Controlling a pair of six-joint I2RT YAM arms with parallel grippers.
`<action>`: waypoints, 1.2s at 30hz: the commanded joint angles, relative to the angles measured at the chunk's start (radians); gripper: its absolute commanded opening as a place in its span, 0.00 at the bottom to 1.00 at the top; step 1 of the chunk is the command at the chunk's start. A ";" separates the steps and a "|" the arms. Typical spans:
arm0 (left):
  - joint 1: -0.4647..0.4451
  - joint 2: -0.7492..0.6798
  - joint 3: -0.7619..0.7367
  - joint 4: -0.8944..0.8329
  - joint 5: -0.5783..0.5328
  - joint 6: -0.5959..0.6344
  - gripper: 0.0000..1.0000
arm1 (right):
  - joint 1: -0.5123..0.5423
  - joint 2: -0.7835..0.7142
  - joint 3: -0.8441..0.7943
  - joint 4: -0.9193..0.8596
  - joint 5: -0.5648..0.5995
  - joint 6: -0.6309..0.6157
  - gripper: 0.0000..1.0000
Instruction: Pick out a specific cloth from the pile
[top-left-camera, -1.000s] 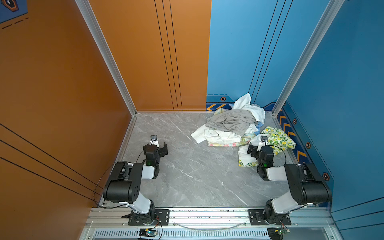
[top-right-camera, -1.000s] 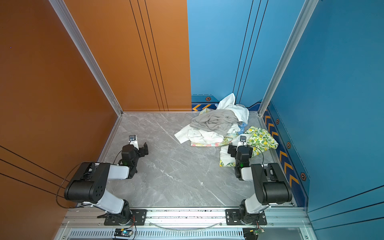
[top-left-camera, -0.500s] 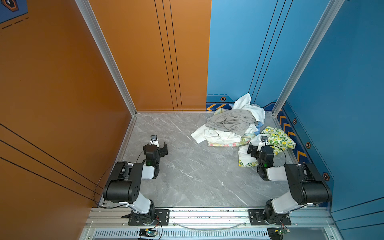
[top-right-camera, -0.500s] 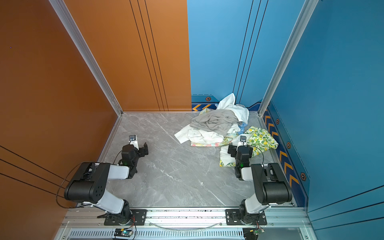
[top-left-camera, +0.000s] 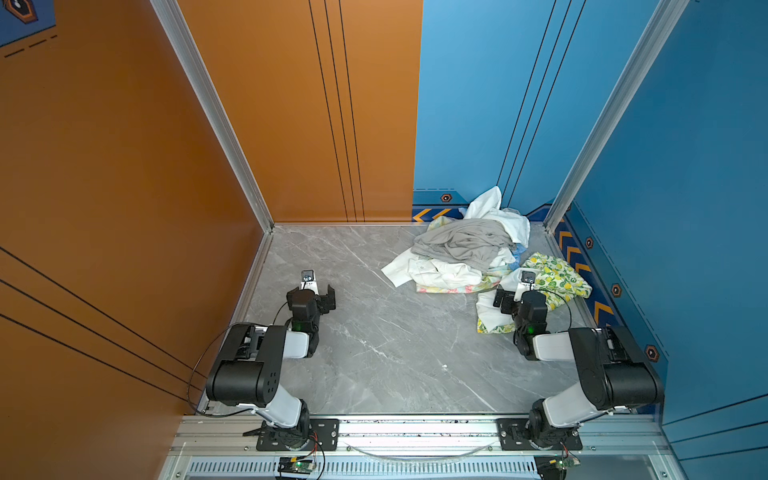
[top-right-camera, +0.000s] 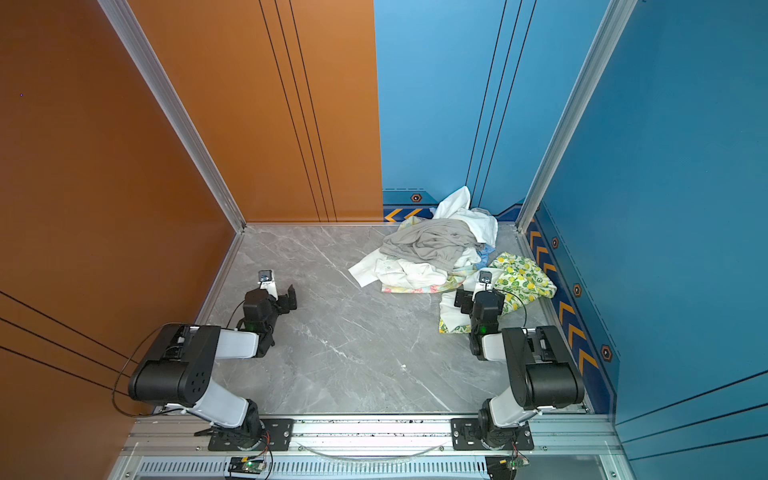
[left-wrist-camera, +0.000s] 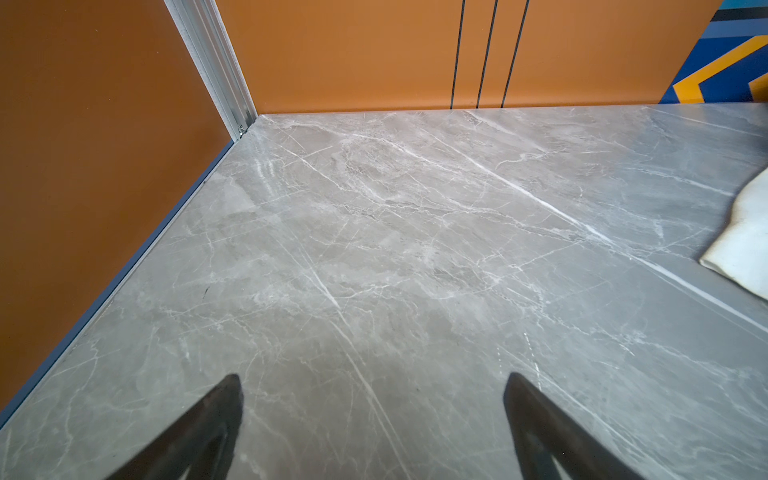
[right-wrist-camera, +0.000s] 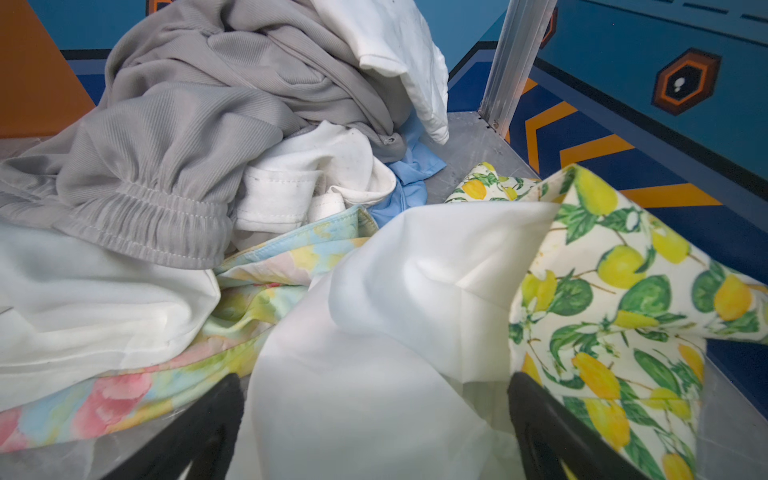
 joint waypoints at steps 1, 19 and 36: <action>-0.020 -0.013 -0.007 0.011 0.013 0.035 0.98 | 0.019 -0.024 -0.024 0.048 0.036 -0.018 1.00; -0.136 -0.206 0.478 -0.912 0.049 -0.112 0.98 | 0.123 -0.415 0.225 -0.544 0.243 0.109 1.00; -0.388 -0.126 0.701 -1.179 0.441 -0.176 0.98 | 0.452 0.014 0.732 -1.120 0.073 0.118 0.93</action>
